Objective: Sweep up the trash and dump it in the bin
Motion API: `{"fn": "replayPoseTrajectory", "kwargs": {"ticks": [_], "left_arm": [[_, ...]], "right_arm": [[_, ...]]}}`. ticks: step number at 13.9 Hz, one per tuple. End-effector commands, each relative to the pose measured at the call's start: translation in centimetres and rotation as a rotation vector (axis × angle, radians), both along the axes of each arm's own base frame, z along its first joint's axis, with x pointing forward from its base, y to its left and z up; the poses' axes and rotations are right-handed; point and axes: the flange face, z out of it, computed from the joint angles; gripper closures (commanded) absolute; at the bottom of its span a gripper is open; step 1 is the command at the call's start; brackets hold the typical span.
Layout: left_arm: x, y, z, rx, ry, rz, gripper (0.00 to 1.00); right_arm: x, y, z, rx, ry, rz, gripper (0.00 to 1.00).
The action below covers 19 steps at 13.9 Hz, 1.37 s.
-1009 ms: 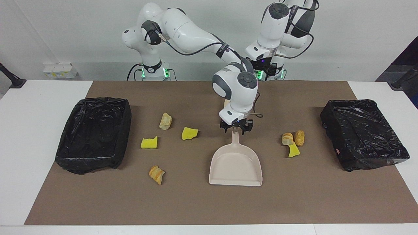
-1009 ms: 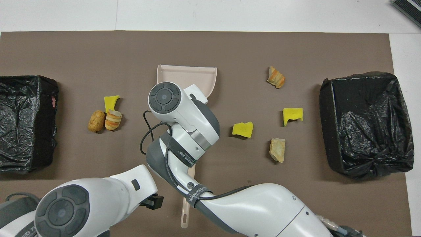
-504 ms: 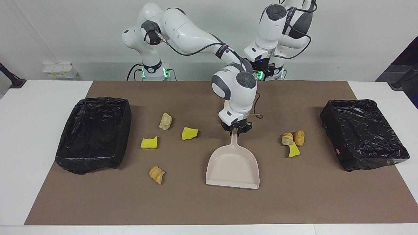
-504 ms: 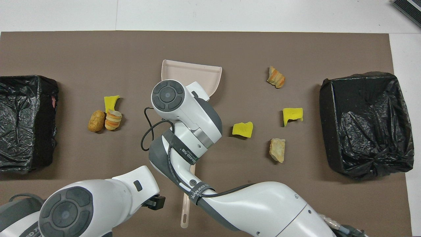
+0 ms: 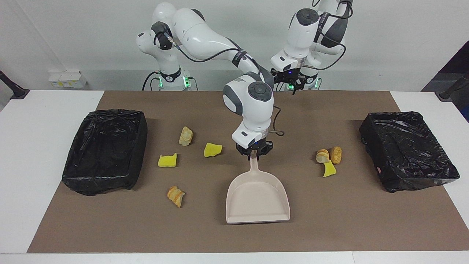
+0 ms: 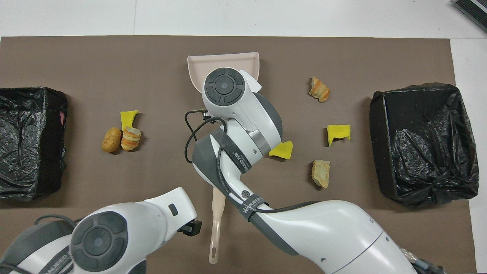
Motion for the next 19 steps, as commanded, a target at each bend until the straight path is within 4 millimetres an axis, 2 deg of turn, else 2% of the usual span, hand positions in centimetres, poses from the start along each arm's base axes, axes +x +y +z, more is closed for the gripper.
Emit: {"fn": "replayPoseTrajectory", "kwargs": {"ticks": [1,2,4,7,10,14,16,18,19], "left_arm": [[-0.8,-4.5,-4.4,0.003,0.018,0.011,0.0],[-1.1,-6.1,-6.3,0.005,0.021,0.026,0.0],[-2.1,-7.7,-7.8,0.011,0.027,0.008,0.0],[-2.8,-9.4,-10.7,0.019,0.032,0.033,0.0],[-3.5,-9.0,-11.1,0.041,0.052,0.036,0.0],[-5.7,-9.2,-11.3,0.083,0.082,0.057,0.0],[-5.7,-9.2,-11.1,0.081,0.08,0.061,0.0],[-5.9,-9.1,-11.2,0.086,0.084,0.062,0.0],[-6.0,-9.0,-11.3,0.099,0.094,0.068,0.03]], "right_arm": [[-0.6,-0.9,0.9,-0.03,-0.003,0.178,1.0],[-0.7,-1.5,0.8,-0.044,0.004,0.274,1.0],[-1.3,-2.2,0.6,-0.064,0.028,0.469,1.0],[-2.2,-3.0,0.3,-0.091,0.05,0.665,1.0],[-0.9,-4.9,0.2,-0.119,0.047,0.923,1.0],[0.8,-7.0,0.0,-0.137,0.026,1.278,1.0],[1.1,-7.8,-0.1,-0.143,0.043,1.38,1.0],[0.9,-7.8,-0.1,-0.147,0.064,1.413,1.0],[0.7,-7.9,0.0,-0.146,0.082,1.417,1.0]]}}
